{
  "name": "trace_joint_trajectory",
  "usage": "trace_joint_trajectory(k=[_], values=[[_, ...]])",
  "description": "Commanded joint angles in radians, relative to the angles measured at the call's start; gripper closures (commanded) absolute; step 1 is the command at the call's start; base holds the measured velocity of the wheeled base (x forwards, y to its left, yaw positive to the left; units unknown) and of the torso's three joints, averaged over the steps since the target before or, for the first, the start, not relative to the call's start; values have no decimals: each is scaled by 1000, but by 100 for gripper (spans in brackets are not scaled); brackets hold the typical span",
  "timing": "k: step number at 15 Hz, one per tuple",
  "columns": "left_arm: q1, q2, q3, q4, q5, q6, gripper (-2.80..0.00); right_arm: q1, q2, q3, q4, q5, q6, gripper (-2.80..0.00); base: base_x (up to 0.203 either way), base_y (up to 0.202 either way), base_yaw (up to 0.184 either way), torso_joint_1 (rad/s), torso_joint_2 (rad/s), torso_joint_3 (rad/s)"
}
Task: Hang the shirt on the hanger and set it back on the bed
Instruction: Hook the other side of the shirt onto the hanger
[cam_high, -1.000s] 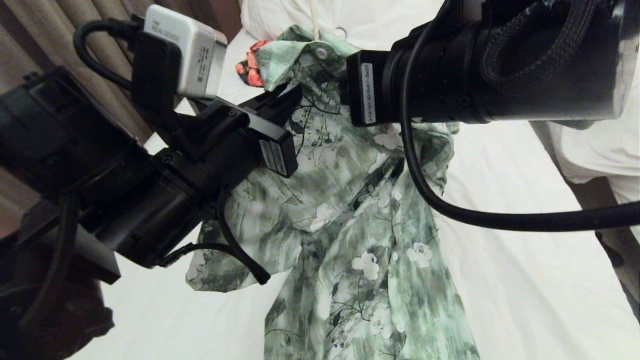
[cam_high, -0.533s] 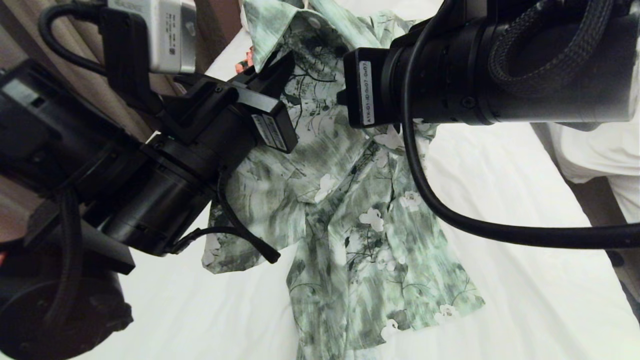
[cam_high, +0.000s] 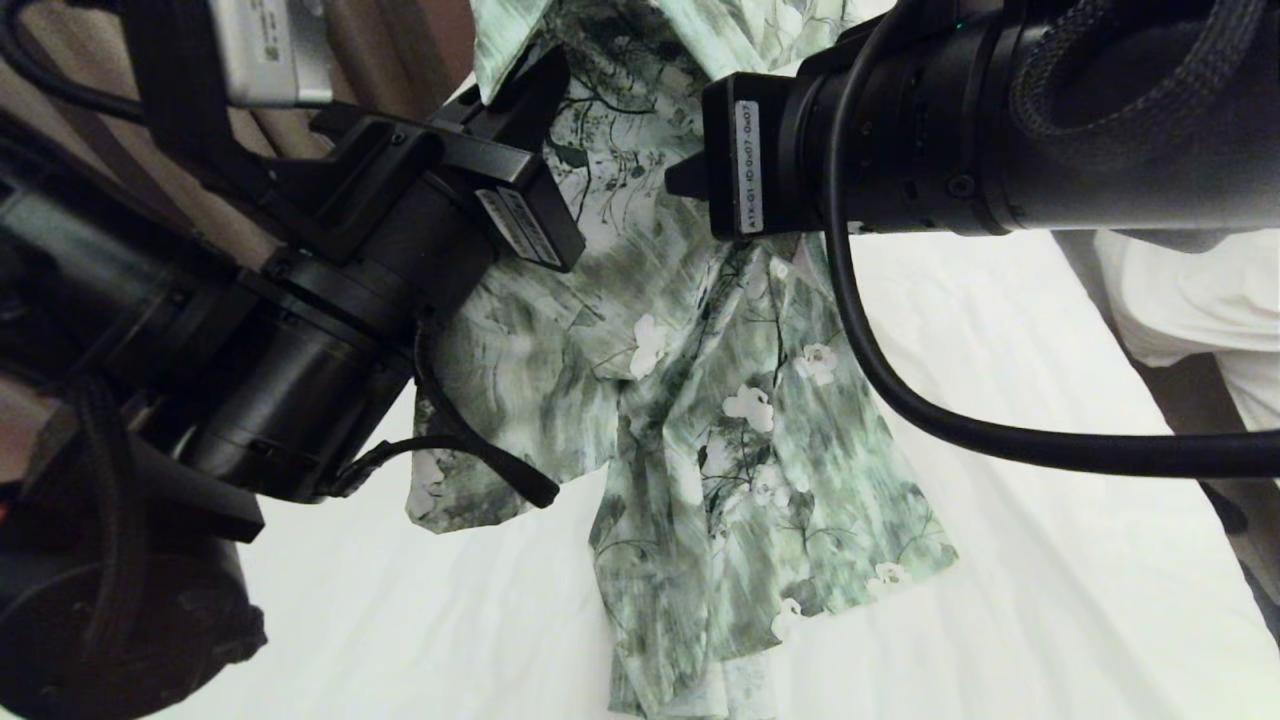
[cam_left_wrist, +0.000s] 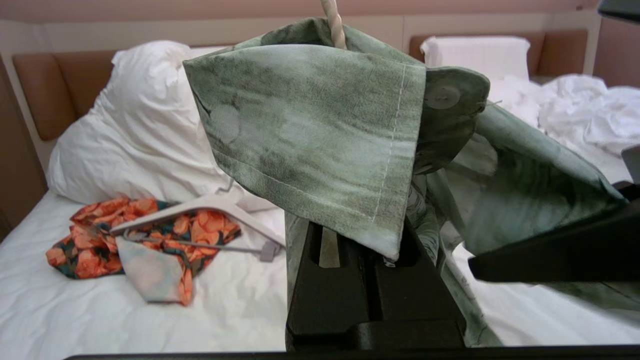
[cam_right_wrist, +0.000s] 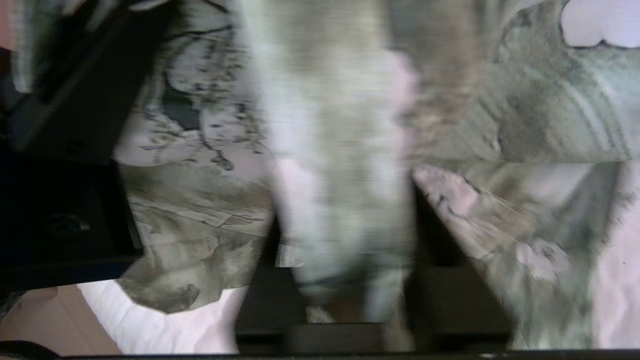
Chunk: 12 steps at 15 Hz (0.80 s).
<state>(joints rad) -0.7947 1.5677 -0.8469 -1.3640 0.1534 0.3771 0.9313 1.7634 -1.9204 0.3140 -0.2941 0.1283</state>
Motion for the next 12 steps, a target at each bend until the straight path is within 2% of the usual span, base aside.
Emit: trace_joint_trajectory(k=[1,5,8,12], values=[[-1,3,-4,-19,2,3,0,0,-7,0,2,-2,1,-280,0,0,0,0,0,0],[0,17,-18,-50,2,2,0,0,-28,0,7,-4,21,-280,0,0,0,0,0,0],[3,19,-18,-50,3,2,0,0,-71,24,38,-49,28,-280,0,0,0,0,0,0],[0,18,-18,-50,3,0,0,0,-107,27,43,-57,45,-280,0,0,0,0,0,0]])
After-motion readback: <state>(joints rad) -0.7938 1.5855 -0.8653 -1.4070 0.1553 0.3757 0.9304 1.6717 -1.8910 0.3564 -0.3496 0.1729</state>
